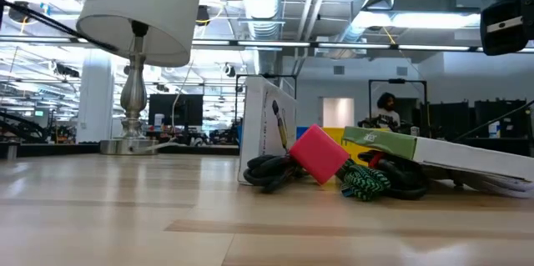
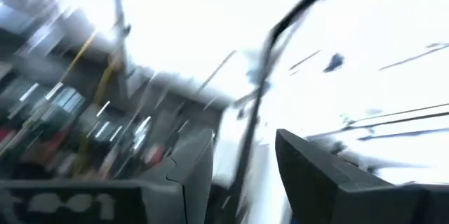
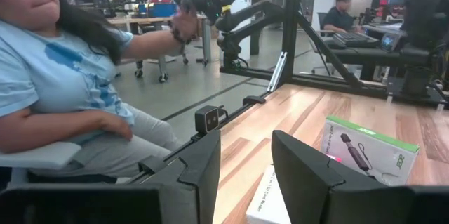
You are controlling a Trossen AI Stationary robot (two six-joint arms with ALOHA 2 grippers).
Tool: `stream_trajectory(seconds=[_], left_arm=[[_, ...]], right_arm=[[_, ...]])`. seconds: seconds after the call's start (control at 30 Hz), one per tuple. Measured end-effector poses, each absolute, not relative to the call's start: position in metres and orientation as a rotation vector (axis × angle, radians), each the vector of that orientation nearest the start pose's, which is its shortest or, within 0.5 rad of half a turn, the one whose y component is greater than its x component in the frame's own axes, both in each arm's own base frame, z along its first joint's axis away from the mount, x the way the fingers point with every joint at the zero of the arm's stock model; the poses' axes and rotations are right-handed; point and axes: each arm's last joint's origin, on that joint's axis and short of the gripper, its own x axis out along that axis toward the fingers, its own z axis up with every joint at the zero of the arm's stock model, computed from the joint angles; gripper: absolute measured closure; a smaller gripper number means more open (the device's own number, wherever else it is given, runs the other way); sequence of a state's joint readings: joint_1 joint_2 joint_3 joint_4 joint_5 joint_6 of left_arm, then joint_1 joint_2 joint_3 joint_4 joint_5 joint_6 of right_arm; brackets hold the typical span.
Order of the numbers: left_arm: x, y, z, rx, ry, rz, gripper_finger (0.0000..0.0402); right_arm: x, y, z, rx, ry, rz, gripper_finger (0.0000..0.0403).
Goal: Pick and place items into bin
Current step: Put the card reader box into the blue bin
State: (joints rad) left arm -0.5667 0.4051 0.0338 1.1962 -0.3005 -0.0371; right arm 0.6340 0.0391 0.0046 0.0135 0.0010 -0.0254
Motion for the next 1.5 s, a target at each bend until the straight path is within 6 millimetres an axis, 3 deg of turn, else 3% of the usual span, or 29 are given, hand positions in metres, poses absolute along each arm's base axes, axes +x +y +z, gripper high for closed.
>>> stream_trajectory(seconds=[0.1, 0.2, 0.5, 0.63, 0.9, 1.13, 1.5], left_arm=[[0.091, -0.05, 0.268, -0.275, -0.818, -0.272, 0.0264], [0.115, -0.064, 0.294, -0.171, -0.761, -0.203, 0.0268], [0.211, -0.098, 0.35, 0.081, -0.174, 0.104, 0.0269], [0.238, -0.097, 0.369, 0.0, 0.068, 0.156, 0.0269], [0.265, -0.087, 0.398, -0.373, 0.345, 0.296, 0.0269], [0.292, -0.081, 0.383, -0.693, 0.573, 0.339, 0.0269], [0.344, -0.077, 0.311, -0.806, 0.916, 0.362, 0.0269]], right_arm=[[0.08, 0.059, 0.163, -0.031, 0.012, 0.633, 0.0278], [0.08, 0.059, 0.163, -0.031, 0.012, 0.633, 0.0278], [0.08, 0.059, 0.163, -0.031, 0.012, 0.633, 0.0278], [0.08, 0.059, 0.163, -0.031, 0.012, 0.633, 0.0278], [0.08, 0.059, 0.163, -0.031, 0.012, 0.633, 0.0278], [0.08, 0.059, 0.163, -0.031, 0.012, 0.634, 0.0278], [0.08, 0.059, 0.163, -0.031, 0.012, 0.633, 0.0278]])
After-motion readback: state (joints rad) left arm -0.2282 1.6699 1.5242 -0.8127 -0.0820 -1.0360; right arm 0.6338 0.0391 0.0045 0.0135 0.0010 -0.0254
